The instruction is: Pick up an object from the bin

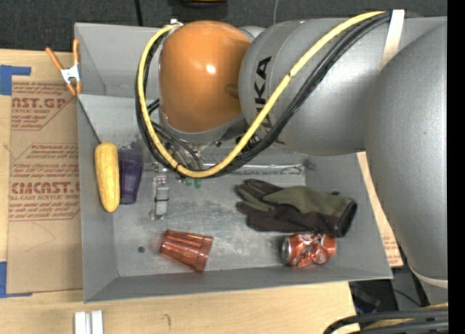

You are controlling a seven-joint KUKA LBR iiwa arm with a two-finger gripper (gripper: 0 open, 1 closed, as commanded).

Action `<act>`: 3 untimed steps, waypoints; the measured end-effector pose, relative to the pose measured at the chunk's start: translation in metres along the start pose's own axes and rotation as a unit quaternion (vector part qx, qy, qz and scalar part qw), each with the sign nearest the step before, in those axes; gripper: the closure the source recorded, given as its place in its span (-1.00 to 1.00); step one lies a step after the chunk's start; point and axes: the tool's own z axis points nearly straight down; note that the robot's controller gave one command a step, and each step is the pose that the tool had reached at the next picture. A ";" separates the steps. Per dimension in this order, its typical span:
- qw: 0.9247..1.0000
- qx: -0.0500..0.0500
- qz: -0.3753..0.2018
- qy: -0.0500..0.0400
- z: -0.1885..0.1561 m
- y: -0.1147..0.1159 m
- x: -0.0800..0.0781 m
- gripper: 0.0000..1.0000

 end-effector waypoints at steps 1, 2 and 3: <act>1.000 -0.001 0.001 -0.003 -0.005 -0.002 -0.001 -1.00; 1.000 -0.001 -0.006 -0.004 0.087 -0.041 0.024 -1.00; 0.986 0.000 -0.167 -0.003 0.090 -0.062 -0.002 -1.00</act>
Offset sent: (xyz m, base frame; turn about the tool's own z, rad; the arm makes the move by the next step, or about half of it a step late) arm -0.0428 -0.0704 -0.1516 -0.0173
